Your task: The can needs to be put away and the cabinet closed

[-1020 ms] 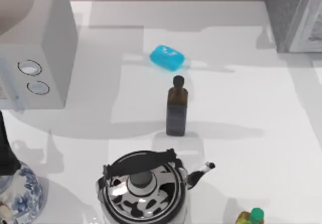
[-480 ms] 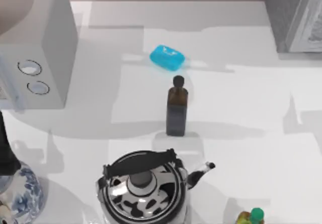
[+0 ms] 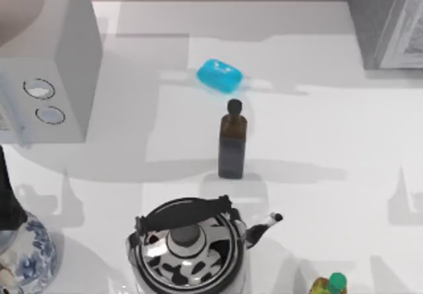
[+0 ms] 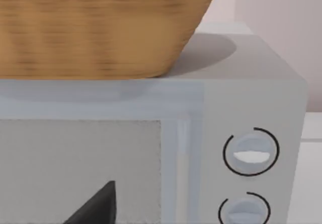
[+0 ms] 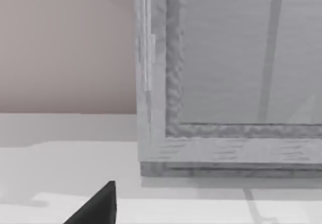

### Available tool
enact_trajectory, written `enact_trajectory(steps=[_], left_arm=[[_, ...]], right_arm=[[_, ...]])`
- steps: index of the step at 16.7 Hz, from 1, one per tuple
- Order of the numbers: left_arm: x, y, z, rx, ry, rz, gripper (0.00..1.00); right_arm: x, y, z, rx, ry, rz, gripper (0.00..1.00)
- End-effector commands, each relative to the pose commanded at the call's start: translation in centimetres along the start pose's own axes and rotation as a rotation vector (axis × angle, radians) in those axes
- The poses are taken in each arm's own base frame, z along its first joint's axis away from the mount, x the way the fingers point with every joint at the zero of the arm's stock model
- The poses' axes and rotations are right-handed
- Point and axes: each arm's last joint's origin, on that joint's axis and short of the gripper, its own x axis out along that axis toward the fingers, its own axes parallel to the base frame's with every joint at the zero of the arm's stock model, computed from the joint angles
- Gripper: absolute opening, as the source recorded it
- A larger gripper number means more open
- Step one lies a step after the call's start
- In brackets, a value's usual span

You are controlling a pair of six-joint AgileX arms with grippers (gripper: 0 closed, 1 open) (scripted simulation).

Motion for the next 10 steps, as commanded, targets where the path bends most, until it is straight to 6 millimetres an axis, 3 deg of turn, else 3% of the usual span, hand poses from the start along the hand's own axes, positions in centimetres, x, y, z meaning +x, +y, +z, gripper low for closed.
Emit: enact_trajectory(steps=[3,10], left_arm=[[0.0,0.0,0.0,0.0,0.0,0.0,1.0],[0.0,0.0,0.0,0.0,0.0,0.0,1.0]], right_arm=[[0.07,0.02,-1.16,0.001,0.003,0.0,1.0],[0.21,-0.2,-0.62,-0.001,-0.005,0.003,1.0]])
